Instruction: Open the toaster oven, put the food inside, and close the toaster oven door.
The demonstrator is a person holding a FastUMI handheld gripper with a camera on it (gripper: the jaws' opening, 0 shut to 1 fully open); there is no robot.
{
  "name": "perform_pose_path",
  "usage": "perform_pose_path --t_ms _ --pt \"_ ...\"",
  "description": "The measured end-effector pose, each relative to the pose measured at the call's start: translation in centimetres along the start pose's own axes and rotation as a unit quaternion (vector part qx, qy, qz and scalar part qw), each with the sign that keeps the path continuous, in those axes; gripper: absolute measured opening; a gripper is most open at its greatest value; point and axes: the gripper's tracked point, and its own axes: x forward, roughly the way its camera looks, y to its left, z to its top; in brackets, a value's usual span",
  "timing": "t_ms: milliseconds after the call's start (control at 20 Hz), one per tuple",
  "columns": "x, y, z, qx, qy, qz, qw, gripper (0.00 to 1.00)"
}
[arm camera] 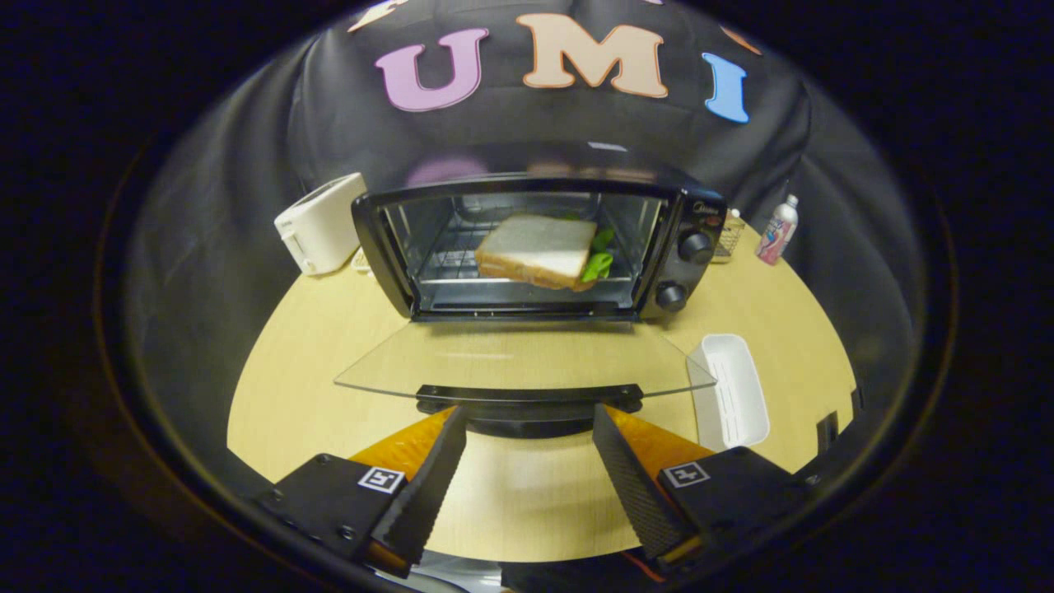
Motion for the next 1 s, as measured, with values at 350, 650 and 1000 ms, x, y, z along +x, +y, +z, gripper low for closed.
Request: perform_pose_path --t_ms 350,650,1000 --pt "-0.4 0.1 4.4 0.013 -0.056 0.001 0.998 1.00" --pt "0.3 0.9 5.3 0.028 -0.063 0.019 0.997 1.00" --pt "2.2 2.5 8.4 0.025 -0.087 0.039 0.995 0.97"
